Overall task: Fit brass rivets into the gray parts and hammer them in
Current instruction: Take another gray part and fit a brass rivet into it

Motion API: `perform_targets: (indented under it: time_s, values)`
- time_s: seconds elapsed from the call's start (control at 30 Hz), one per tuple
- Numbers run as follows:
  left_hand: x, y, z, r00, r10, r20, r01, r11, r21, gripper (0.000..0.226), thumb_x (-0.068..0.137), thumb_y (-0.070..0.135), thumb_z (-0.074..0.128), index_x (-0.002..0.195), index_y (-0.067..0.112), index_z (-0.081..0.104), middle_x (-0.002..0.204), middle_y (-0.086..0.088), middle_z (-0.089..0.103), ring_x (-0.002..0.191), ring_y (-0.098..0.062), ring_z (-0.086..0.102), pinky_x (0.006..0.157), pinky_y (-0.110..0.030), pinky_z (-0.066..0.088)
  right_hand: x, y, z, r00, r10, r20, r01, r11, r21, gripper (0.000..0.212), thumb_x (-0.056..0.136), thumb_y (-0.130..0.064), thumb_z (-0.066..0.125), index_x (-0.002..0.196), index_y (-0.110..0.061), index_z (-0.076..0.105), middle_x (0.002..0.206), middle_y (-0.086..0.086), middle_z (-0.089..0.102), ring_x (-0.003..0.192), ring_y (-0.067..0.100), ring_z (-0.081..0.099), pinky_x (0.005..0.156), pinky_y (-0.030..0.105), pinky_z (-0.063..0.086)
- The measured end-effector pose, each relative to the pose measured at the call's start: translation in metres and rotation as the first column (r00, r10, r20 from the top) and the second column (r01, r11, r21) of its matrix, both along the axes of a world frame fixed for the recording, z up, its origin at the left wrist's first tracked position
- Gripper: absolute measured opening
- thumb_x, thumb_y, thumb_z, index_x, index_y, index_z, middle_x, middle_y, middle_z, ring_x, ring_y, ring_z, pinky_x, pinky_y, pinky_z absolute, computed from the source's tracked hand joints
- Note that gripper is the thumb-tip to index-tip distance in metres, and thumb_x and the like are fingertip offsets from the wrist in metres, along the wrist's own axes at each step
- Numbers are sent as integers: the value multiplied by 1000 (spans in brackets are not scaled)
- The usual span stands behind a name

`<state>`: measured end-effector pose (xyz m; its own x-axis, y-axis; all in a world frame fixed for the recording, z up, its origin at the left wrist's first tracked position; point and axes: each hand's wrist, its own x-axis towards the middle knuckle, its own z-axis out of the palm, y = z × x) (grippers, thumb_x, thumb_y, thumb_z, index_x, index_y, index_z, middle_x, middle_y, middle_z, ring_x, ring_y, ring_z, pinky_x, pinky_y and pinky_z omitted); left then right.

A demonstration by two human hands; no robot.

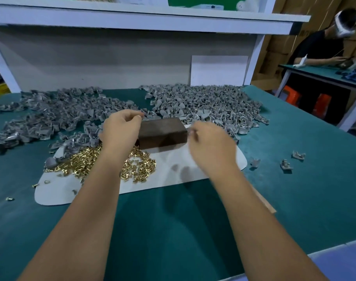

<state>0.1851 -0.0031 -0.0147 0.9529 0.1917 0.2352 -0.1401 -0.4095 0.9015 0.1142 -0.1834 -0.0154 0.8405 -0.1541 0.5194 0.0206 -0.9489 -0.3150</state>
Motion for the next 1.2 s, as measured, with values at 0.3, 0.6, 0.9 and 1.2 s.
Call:
perform_targets:
  time_s: [0.3, 0.6, 0.9, 1.2]
  values:
    - [-5, 35, -25, 988, 157, -9, -148, 947, 285, 24, 96, 27, 51, 103, 36, 72, 64, 8, 61, 101, -30, 61, 106, -42, 25, 5, -90, 22, 798, -136, -586, 283, 944, 167, 25, 94, -21, 46, 98, -1, 60, 89, 14, 63, 71, 25, 53, 70, 36, 49]
    - [-8, 28, -24, 983, -103, -155, 163, 876, 454, 39, 83, 21, 57, 117, 38, 64, 97, 3, 67, 91, -27, 64, 97, -55, 48, 27, 24, 28, 926, 301, -227, -280, 953, 119, 15, 90, -26, 53, 82, -23, 65, 74, -6, 63, 67, 9, 59, 57, 29, 49]
    - [2, 21, -32, 995, -73, -63, 95, 849, 521, 33, 85, 5, 54, 101, 26, 74, 90, -2, 72, 87, -28, 64, 77, -41, 55, 36, 79, -22, 853, 400, -334, -444, 894, -64, 6, 88, -20, 52, 90, -14, 55, 90, 4, 50, 87, 29, 57, 60, 33, 39]
    - [3, 23, -34, 1000, -3, 9, -1, 911, 412, 24, 88, 15, 62, 102, 27, 76, 98, 5, 74, 91, -18, 66, 83, -34, 55, 41, 77, -36, 870, 474, -136, -426, 862, 276, 6, 87, -18, 58, 90, -22, 61, 94, -4, 61, 88, 17, 56, 73, 37, 49]
